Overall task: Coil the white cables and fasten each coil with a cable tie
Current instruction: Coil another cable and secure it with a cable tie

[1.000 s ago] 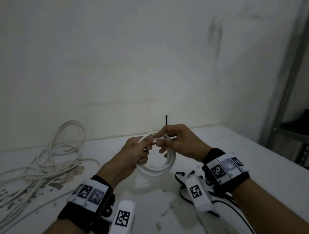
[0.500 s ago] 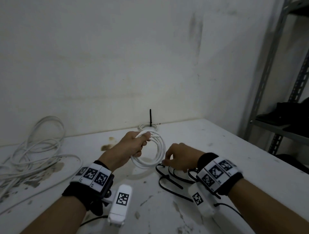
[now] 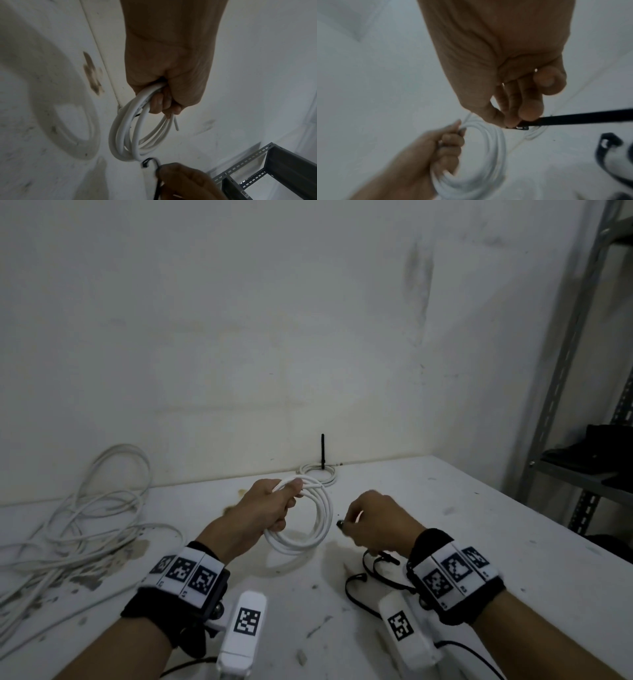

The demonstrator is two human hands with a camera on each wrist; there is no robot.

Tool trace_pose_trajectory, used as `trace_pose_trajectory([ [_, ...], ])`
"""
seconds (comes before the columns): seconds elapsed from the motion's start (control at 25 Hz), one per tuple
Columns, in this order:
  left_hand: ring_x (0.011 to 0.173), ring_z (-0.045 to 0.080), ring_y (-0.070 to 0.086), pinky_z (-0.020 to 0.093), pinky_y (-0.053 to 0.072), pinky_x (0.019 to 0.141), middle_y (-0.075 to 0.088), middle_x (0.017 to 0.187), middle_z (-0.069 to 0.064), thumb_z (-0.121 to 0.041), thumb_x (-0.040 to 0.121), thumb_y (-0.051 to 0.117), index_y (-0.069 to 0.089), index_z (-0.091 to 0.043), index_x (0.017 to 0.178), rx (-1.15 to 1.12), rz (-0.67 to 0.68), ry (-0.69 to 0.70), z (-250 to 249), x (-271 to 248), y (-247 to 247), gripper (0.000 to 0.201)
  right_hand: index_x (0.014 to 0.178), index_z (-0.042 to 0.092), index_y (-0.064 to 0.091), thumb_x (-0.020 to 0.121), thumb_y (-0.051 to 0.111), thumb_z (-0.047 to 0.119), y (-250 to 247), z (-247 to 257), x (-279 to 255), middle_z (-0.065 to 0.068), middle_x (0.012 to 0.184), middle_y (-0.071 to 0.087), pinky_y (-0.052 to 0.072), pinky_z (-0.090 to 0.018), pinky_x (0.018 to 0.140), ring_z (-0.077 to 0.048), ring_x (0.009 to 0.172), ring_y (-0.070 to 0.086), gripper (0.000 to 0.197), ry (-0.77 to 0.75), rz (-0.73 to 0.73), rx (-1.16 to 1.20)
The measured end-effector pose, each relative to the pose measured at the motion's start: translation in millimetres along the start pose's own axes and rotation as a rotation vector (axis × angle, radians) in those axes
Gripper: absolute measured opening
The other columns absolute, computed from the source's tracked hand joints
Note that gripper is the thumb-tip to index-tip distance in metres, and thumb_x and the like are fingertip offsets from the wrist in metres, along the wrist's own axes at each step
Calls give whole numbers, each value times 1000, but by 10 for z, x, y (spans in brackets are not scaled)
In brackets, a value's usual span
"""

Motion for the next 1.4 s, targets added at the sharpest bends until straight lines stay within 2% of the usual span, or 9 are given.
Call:
trace_pose_trajectory([
  [0.28, 44, 8, 29, 19, 28, 41, 41, 62, -2, -25, 101, 53, 65, -4, 92, -44, -107, 8, 10, -31, -369, 26, 87, 3, 64, 96, 52, 10, -198, 763, -212, -18, 83, 73, 43, -30, 47, -30, 65, 68, 17, -231, 28, 820],
  [0.52, 42, 5, 30, 20, 27, 41, 41, 54, -9, -26, 101, 52, 68, -4, 104, -67, -169, 38, -1, -160, -916, 27, 80, 17, 67, 83, 75, 14, 283, 1239, 177, -1, 80, 72, 47, -30, 62, -13, 75, 65, 9, -544, -148, 457],
  [0.72, 45, 7, 27, 22, 24, 43, 37, 53, -9, -28, 100, 53, 65, -5, 93, -85, -228, 60, 12, -385, -1333, 27, 92, 15, 68, 87, 72, 11, 622, 1716, 358, 1, 138, 58, 33, -8, 99, -6, 125, 50, 8, -877, -324, 175],
  [0.8, 45, 7, 27, 22, 24, 43, 35, 53, -8, -29, 100, 53, 61, -6, 90, -104, -252, 55, 26, -451, -1491, 26, 103, 12, 66, 93, 63, 7, 766, 1909, 346, 9, 113, 68, 42, -9, 81, 6, 91, 58, 12, -991, -304, 171],
  [0.88, 45, 8, 25, 21, 24, 41, 32, 54, -6, -31, 99, 54, 59, -7, 89, -122, -268, 49, 36, -481, -1598, 26, 107, 14, 64, 97, 58, 6, 821, 2042, 318, 16, 80, 55, 40, -14, 56, -4, 60, 47, 14, -1059, -346, 115],
  [1.08, 44, 8, 22, 22, 22, 41, 28, 56, -4, -33, 97, 57, 55, -12, 82, -246, -314, 47, 40, -443, -1654, 26, 109, 16, 61, 93, 58, -3, 809, 2149, 311, 9, 75, 49, 42, -28, 48, -17, 53, 39, 25, -1102, -509, 12],
  [1.2, 44, 9, 21, 22, 21, 42, 33, 57, -4, -48, 90, 62, 62, -10, 90, -305, -309, -26, 68, -427, -1615, 38, 108, 23, 52, 88, 58, -9, 807, 2149, 281, 6, 83, 57, 38, -16, 56, -13, 56, 38, 38, -1147, -554, -3],
  [1.32, 42, 6, 23, 18, 24, 38, 72, 91, 2, -56, 86, 63, 68, -12, 115, -376, -189, -85, 100, -419, -1573, 53, 101, 17, 55, 81, 55, -13, 828, 2172, 256, 4, 89, 62, 30, -5, 59, -3, 67, 26, 37, -1175, -573, -65],
  [1.4, 39, 4, 22, 16, 22, 36, 73, 111, 6, -44, 91, 62, 69, -14, 116, -442, -156, -84, 114, -419, -1576, 40, 103, 12, 63, 85, 55, -11, 867, 2166, 315, 2, 99, 66, 32, -9, 59, -6, 66, 30, 30, -1161, -525, -92],
])
Point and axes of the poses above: each hand's wrist, its own x-axis towards the middle knuckle, its own y-axis out of the palm, z = x × y, the point moved 6 cm from there along x, towards the middle knuckle
